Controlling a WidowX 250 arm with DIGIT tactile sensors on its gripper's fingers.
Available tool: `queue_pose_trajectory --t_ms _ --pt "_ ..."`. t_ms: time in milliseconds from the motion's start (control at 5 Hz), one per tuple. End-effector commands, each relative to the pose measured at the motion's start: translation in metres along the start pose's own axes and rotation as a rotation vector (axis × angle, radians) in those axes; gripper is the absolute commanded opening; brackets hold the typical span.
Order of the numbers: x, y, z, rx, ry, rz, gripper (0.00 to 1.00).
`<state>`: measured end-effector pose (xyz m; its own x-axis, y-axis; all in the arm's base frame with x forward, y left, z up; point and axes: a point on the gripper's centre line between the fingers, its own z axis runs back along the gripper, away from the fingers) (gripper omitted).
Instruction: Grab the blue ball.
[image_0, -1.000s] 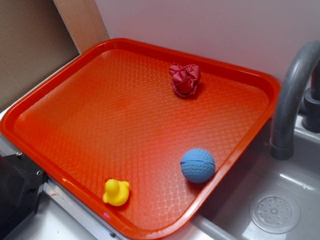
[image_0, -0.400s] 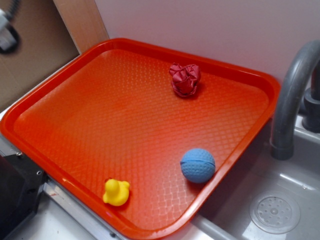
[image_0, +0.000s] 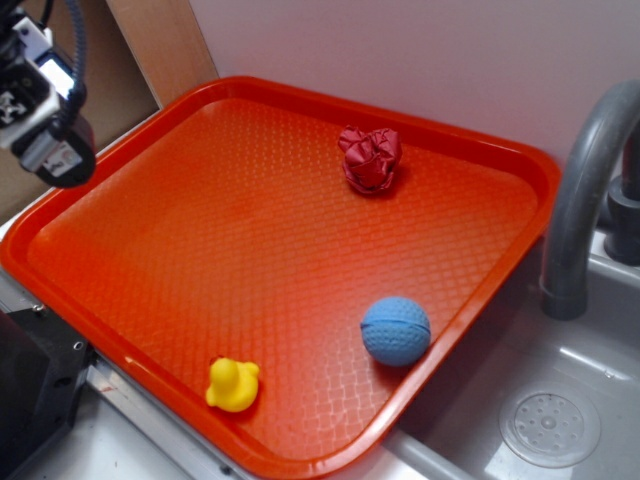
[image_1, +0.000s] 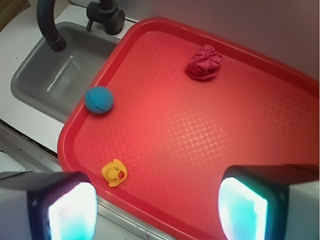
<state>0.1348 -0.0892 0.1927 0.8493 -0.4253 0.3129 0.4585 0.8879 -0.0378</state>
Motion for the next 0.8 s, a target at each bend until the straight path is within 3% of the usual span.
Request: queue_pose_trajectory --t_ms 0,200,400,600 --pt "0.003 -0.004 0.005 -0.003 -0.017 -0.004 1.00" --pt "0.033 -0.036 -0.046 0.032 0.023 -0.113 1.00" --pt "0.044 -0.059 -0.078 0.033 -0.023 -0.270 1.00" --pt "0.053 -0.076 -0.124 0.012 0.022 -0.341 1.00"
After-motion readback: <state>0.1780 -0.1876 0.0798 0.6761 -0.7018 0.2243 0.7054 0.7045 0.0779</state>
